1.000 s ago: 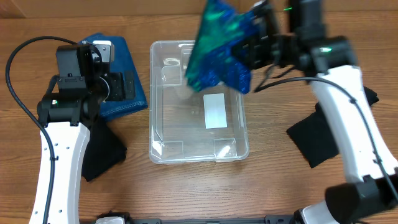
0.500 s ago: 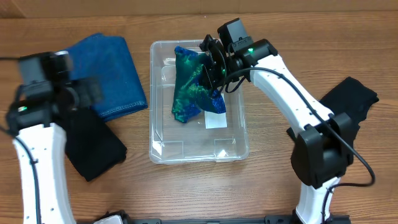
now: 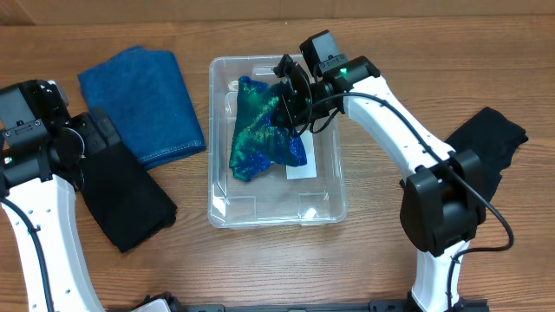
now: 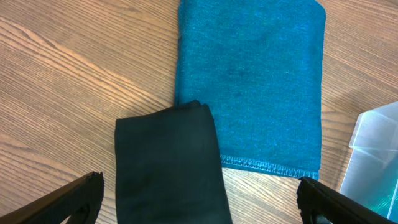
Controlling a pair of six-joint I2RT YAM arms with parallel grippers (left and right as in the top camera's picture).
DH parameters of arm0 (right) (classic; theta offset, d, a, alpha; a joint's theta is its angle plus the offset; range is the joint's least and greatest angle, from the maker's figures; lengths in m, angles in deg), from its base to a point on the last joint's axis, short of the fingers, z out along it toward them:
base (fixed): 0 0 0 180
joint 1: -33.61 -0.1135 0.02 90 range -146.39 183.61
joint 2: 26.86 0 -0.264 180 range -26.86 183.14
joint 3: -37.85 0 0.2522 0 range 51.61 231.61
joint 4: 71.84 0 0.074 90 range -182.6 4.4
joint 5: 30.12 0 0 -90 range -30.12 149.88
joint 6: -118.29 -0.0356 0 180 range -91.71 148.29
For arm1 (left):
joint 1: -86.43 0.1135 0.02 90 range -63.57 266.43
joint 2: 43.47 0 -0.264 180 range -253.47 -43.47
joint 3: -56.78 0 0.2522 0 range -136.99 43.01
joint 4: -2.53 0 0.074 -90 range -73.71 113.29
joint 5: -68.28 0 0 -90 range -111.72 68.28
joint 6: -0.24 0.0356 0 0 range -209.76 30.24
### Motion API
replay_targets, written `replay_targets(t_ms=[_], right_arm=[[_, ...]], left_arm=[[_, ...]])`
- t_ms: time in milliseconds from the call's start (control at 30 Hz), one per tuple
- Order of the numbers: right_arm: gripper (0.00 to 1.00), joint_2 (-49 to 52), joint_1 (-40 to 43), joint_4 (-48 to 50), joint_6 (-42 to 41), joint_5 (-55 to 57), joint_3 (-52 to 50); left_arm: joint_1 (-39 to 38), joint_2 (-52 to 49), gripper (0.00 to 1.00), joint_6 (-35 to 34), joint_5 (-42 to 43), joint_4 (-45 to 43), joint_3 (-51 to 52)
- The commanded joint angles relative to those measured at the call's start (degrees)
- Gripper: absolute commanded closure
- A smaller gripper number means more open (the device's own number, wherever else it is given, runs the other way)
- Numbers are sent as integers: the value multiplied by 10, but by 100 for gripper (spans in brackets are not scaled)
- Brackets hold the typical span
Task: Pack container
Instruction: 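Carry the cloth into the bin's left side and release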
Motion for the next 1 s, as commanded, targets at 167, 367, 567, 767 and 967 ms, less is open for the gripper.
replay_targets(t_ms=[167, 367, 567, 767, 967], right_arm=[[96, 9, 0, -3, 67, -48, 5], [48, 9, -1, 30, 66, -38, 5], [0, 7, 3, 28, 31, 105, 10], [0, -25, 4, -44, 31, 200, 106], [0, -101, 35, -122, -138, 409, 212]], left_arm=[[0, -2, 0, -7, 0, 0, -16], [0, -2, 0, -7, 0, 1, -16], [0, -2, 0, -6, 1, 1, -16], [0, -2, 0, -6, 0, 1, -16], [0, -2, 0, -5, 0, 0, -16]])
